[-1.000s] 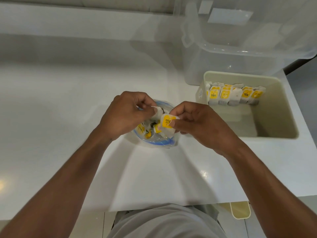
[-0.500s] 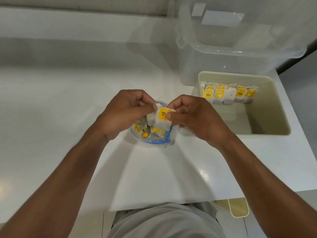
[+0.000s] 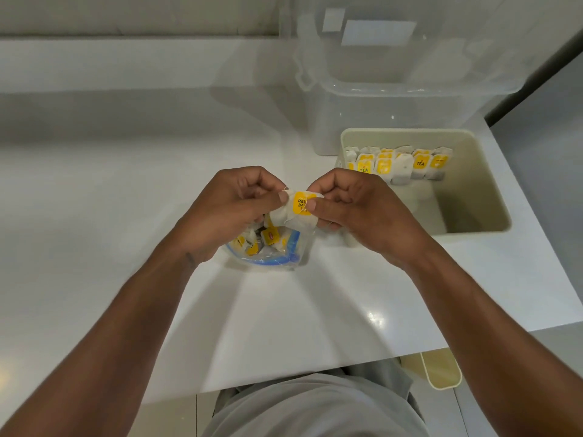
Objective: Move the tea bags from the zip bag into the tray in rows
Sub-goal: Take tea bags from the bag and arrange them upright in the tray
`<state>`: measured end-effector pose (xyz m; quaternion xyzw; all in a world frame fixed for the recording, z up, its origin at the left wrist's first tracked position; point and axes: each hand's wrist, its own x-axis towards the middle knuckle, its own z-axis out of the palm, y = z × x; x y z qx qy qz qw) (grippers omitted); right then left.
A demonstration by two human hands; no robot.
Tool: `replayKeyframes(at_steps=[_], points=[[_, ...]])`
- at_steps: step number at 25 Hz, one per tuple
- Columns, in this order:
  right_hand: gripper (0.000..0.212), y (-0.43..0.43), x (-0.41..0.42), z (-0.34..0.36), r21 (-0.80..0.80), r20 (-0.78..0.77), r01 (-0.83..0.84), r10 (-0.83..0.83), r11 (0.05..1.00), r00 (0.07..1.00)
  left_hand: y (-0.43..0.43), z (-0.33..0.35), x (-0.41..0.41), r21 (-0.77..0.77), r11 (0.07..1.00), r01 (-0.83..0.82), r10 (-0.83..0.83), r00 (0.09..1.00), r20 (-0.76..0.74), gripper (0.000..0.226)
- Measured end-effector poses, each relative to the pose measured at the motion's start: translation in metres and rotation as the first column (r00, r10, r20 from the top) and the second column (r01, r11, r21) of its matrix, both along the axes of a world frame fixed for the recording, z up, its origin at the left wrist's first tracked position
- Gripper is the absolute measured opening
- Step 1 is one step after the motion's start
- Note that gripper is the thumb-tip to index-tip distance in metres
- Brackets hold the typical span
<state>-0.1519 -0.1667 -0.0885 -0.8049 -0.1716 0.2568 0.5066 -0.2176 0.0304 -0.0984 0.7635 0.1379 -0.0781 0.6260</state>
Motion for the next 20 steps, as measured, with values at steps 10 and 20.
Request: replayKeyframes(at_steps=[10,20], points=[[0.012,-0.125,0.066,0.010,-0.278,0.199,0.106,-0.051,0.955,0.979,-0.094,0.019,0.072,0.434,0.894,0.114,-0.174,0.980,0.100,0.005],[0.019,-0.189,0.157,-0.027,-0.660,0.589,0.264,0.266,0.704,0.764,-0.194,-0.033,0.188,0.625,0.771,0.119,-0.194,0.980,0.053,0.009]])
